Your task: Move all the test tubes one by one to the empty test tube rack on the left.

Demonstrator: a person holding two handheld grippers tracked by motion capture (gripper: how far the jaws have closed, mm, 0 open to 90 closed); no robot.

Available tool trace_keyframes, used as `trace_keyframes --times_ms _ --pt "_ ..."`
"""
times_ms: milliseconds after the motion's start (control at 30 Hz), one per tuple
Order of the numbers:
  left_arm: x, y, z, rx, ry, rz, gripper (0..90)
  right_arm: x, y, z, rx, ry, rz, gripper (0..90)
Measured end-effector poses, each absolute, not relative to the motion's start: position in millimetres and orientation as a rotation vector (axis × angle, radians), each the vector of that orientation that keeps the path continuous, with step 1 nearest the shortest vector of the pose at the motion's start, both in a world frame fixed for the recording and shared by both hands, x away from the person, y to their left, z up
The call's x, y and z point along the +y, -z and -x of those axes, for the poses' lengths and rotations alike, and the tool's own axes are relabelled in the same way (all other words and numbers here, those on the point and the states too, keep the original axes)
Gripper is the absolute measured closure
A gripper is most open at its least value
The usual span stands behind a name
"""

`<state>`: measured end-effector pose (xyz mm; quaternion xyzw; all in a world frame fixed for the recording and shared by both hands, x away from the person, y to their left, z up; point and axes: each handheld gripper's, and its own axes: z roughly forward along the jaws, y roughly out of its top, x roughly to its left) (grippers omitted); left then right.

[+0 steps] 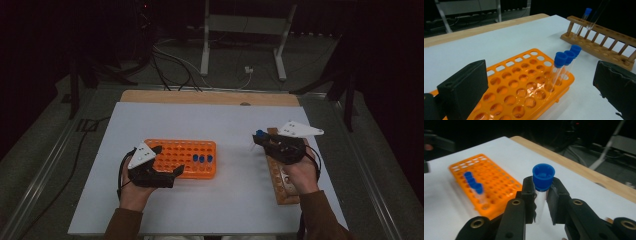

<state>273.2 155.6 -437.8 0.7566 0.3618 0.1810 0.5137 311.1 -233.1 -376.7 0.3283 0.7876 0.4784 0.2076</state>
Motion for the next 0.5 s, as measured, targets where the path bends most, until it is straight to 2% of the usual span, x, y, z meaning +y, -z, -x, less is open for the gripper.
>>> trace_keyframes --times_ms 500 --pt "131 431 -276 0.785 -0.445 -1.793 0.7 -190 374 -304 2.297 -1.423 -0.812 77.1"
